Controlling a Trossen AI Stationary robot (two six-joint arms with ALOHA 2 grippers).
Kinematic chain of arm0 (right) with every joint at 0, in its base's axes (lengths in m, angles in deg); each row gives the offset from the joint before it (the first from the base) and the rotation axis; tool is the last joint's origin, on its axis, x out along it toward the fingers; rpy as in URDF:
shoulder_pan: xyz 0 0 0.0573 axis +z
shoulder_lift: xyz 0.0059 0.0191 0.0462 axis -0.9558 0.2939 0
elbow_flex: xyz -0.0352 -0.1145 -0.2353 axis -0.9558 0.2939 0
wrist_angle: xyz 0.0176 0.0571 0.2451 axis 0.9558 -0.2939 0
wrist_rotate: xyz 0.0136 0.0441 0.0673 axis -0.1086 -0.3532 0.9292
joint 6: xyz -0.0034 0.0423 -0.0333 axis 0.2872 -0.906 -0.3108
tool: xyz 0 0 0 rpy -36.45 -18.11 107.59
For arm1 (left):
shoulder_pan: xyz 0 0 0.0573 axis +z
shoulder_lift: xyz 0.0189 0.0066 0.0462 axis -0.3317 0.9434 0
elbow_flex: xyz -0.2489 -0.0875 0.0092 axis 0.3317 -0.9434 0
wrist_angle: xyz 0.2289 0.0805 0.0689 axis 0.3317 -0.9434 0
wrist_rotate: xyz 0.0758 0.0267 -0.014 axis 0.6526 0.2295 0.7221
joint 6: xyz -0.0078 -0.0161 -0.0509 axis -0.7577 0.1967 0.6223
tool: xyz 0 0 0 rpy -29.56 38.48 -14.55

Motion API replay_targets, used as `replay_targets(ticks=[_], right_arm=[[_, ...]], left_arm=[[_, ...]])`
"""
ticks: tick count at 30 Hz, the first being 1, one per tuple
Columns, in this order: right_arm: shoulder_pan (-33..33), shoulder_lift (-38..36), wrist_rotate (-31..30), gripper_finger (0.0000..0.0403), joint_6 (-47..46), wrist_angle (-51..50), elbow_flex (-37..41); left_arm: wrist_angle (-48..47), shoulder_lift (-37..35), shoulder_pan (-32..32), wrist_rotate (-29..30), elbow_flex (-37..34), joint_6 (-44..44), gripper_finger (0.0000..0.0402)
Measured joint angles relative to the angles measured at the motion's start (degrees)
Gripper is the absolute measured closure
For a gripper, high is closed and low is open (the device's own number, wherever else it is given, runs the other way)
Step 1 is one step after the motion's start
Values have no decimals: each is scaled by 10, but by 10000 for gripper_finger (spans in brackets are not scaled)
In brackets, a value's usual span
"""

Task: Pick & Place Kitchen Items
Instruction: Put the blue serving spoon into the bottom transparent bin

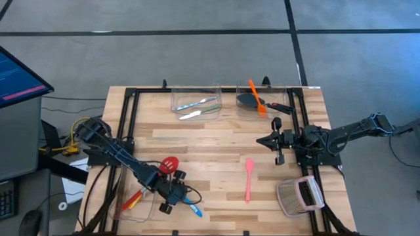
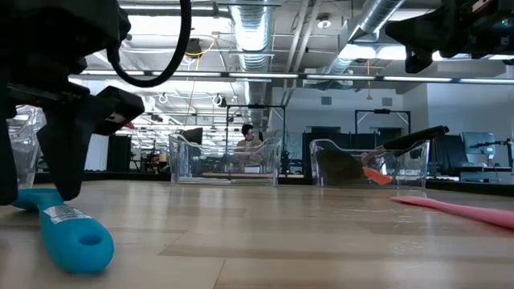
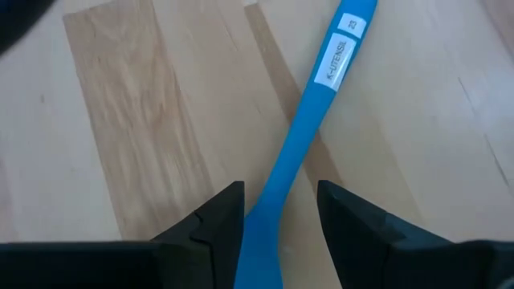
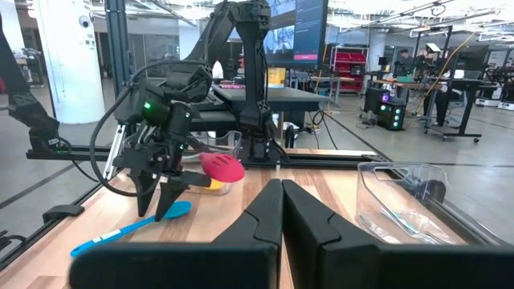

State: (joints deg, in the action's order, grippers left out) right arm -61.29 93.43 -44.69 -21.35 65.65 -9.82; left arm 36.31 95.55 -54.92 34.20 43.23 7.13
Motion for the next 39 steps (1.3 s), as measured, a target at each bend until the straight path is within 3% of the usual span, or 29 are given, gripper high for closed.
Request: replay_targets(ticks=[14,20,32,39], right_arm=[[0,0,0,401,0,0,0],[0,0,0,401,0,-2,0],[0,0,0,401,0,-4,0],[0,0,0,401,0,-3,0]], left_arm=[[16,52,0,8,1,1,254],[19,24,0,5,-2,0,260],[21,22,0,6,-3,8,386],[24,22,0,6,-2,30,395]])
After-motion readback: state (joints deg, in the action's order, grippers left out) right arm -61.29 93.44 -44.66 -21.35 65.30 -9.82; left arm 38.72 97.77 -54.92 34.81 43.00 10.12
